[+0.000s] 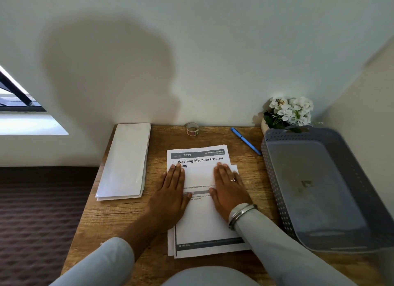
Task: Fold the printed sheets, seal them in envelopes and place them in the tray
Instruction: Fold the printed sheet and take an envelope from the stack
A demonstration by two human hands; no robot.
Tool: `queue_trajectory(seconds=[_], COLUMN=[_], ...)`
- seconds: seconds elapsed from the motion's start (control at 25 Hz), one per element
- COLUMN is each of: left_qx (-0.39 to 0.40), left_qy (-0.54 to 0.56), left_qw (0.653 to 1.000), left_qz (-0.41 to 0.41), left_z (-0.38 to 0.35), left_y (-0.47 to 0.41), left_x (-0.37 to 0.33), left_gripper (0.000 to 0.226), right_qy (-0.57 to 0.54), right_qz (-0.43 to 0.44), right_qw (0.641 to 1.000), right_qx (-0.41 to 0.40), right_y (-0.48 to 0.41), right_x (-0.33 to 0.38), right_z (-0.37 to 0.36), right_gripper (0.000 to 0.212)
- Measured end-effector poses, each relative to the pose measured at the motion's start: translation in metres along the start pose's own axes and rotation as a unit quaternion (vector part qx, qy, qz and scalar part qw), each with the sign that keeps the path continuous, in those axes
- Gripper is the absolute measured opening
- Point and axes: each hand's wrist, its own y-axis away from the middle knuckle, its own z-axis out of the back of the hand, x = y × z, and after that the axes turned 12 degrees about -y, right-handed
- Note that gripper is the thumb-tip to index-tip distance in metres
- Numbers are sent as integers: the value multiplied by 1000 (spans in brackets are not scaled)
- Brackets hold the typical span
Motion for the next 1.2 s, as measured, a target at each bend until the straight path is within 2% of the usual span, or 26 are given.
queue_trajectory(seconds=[0.16, 0.32, 0.4, 0.6, 0.76, 0.92, 1.08, 1.2], left_qx=[4, -1, -3, -4, -17, 19, 80, 100], left_qy=[-5, -2, 2, 6, 11, 53, 76, 89], left_qw=[1000, 1000, 1000, 1000, 1000, 998, 994, 991], left_qz=[2, 4, 2, 2, 6, 11, 5, -5], left_z=[1, 2, 2, 3, 21, 41, 49, 53], left_y=[0, -1, 0, 0, -11, -31, -48, -59], left_x=[-1, -1, 0, -1, 4, 20, 29, 32], left_gripper=[78, 78, 77, 76, 66, 72, 79, 75], right_qy=[11, 26, 37, 37, 11, -24, -25, -39], right_qz=[-57, 63, 85, -15, -37, -59, -76, -97], right_qw=[998, 997, 995, 999, 998, 995, 992, 987], right_qx=[-14, 31, 43, 21, 42, 77, 96, 121], right_y=[-3, 0, 6, 10, -7, -24, -35, -44], right_x=[5, 30, 23, -30, -29, -26, -26, -25], right_z=[4, -14, -14, 14, 40, 58, 70, 73], right_gripper=[75, 75, 77, 70, 62, 75, 74, 77])
